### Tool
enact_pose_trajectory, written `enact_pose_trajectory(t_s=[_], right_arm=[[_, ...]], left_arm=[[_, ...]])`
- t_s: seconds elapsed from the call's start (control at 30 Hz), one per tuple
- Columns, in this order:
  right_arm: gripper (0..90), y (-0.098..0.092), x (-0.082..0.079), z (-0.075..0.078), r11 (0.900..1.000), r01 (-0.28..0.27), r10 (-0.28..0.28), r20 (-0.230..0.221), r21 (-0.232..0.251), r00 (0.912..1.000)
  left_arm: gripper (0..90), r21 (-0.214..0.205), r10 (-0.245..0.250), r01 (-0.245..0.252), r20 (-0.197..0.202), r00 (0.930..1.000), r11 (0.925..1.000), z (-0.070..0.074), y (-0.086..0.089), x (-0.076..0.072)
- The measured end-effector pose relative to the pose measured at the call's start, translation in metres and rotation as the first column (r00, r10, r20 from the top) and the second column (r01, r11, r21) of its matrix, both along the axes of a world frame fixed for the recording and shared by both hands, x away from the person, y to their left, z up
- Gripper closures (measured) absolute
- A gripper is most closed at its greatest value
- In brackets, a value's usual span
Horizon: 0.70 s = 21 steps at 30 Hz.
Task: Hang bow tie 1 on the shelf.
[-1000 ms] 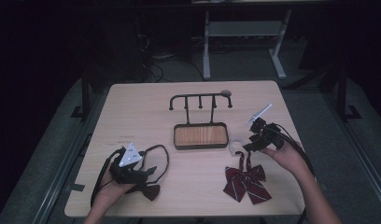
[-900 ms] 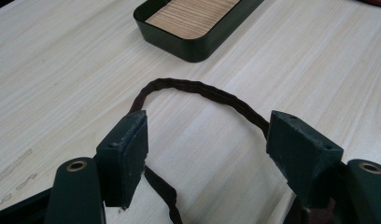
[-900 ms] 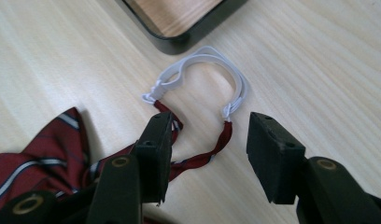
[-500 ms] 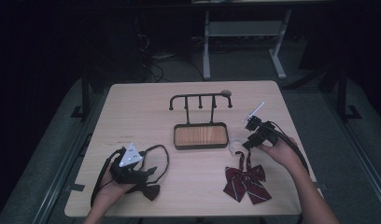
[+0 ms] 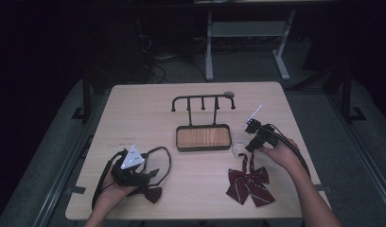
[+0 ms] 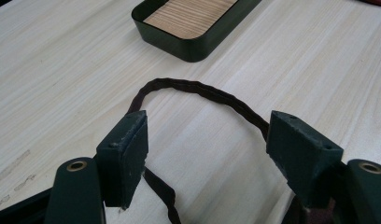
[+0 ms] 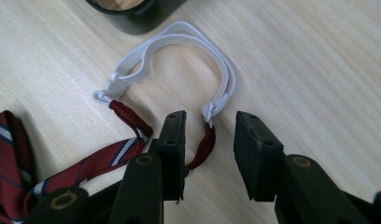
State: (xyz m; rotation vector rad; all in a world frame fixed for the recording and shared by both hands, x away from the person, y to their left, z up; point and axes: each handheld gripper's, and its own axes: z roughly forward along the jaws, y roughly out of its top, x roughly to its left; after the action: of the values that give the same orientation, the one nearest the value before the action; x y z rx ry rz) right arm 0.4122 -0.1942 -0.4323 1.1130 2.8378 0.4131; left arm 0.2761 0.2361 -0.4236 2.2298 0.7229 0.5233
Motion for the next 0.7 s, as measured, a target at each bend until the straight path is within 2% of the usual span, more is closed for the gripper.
enact_pose_trajectory(t_s=[0.03,0.27,0.6,0.7], right_arm=[[66.7,0.0006,0.0007,-0.0011,1.0,0.004,-0.004,-0.001,-0.005,1.0],[68.6,0.0016,0.0024,-0.0051,0.9997,0.005,-0.005,-0.007,-0.023,1.0],[77.0,0.0028,0.0025,-0.0079,0.999,-0.004,0.004,-0.006,-0.043,1.0],[83.0,0.0033,0.0023,-0.0082,0.9988,-0.006,0.006,-0.008,-0.048,1.0]], left_arm=[[30.0,-0.001,-0.001,0.001,0.001,1.0,1.0,0.0,-0.0001,-0.0001],[30.0,0.002,-0.002,0.002,0.001,1.0,1.0,0.0002,0.0,0.0],[30.0,-0.001,-0.001,0.001,0.002,1.0,1.0,0.0002,-0.0001,-0.0001],[30.0,-0.001,-0.001,0.001,0.005,1.0,1.0,0.0004,0.0001,-0.0001]])
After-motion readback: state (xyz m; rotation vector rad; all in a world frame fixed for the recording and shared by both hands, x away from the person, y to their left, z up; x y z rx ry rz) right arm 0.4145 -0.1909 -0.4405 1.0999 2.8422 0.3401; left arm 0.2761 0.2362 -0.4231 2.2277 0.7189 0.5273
